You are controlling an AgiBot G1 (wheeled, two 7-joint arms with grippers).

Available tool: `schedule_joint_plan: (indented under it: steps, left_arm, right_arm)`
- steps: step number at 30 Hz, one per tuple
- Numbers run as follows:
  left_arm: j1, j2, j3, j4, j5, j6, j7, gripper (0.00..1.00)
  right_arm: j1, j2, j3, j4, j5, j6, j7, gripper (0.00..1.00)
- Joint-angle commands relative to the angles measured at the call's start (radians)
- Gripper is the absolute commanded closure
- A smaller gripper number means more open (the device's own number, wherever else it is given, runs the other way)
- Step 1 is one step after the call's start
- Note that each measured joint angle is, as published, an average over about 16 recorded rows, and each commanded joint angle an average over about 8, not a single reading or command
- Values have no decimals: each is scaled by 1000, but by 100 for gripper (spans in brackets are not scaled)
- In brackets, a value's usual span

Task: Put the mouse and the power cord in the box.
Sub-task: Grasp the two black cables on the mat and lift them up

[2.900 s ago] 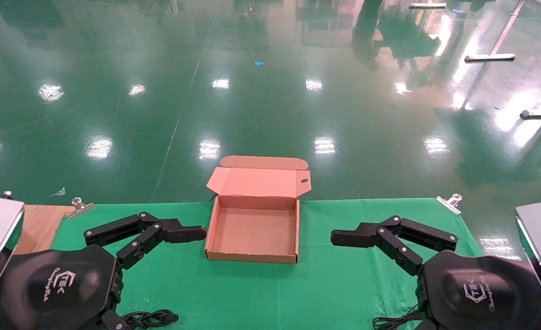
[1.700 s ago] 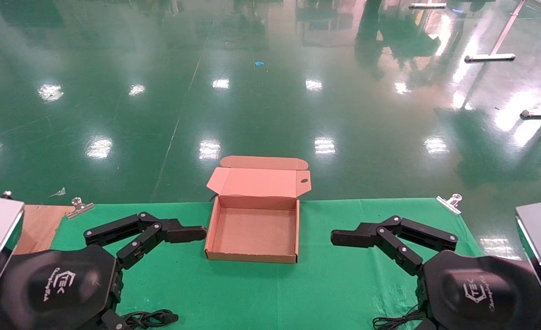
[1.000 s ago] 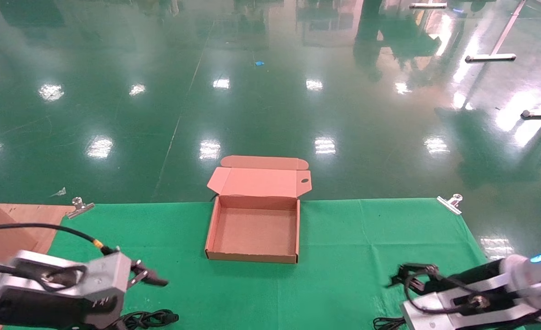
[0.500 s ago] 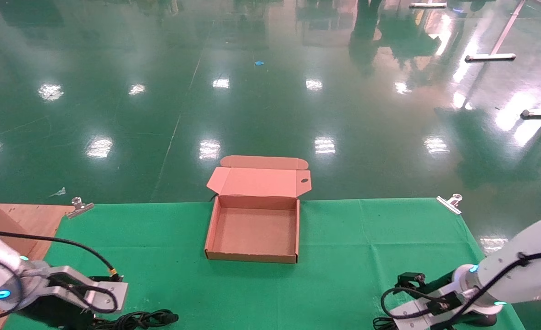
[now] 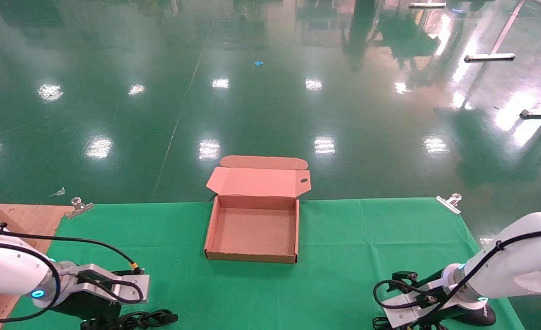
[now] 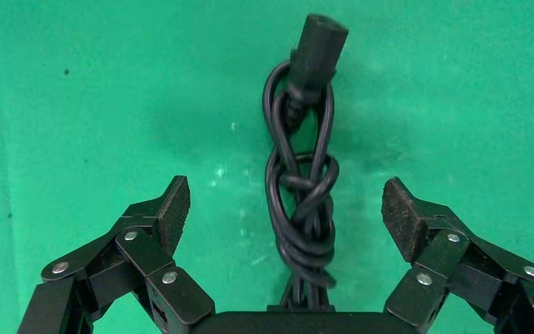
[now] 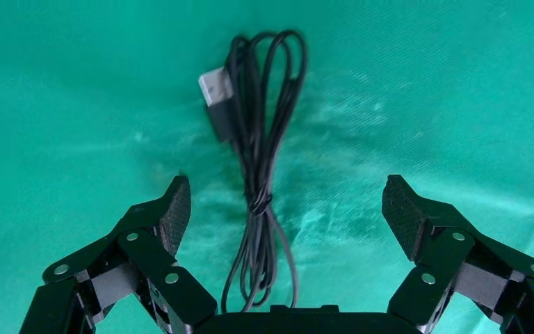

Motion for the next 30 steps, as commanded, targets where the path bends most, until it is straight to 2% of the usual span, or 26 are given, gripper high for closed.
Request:
schedule_joint_plan:
  steps: [1,3,8,9,11,30]
  left_arm:
    - [-2,13,-2,28,-5,-6,25,0]
    - [-3,16,-6,48,-12,-4,45,0]
    - [-10,18,-9,89,-16,-2,82,63]
    - [-12,19,-9,95,-15,-4,89,75]
    - [-14,21,-6,105,-12,-8,100,100]
    - [-5,43,-11,173,-17,-59,137,100]
  right_arm:
    - [13,-11,8,-46,13,8,-25,3]
    - [24,-16,13,-73,21,10,-45,21]
    - [45,-27,18,-126,30,5,-85,84]
    - [49,-30,18,-134,30,4,-91,93]
    - [55,-33,18,-150,30,1,-102,100]
    - [80,-51,26,-227,44,-25,-171,100]
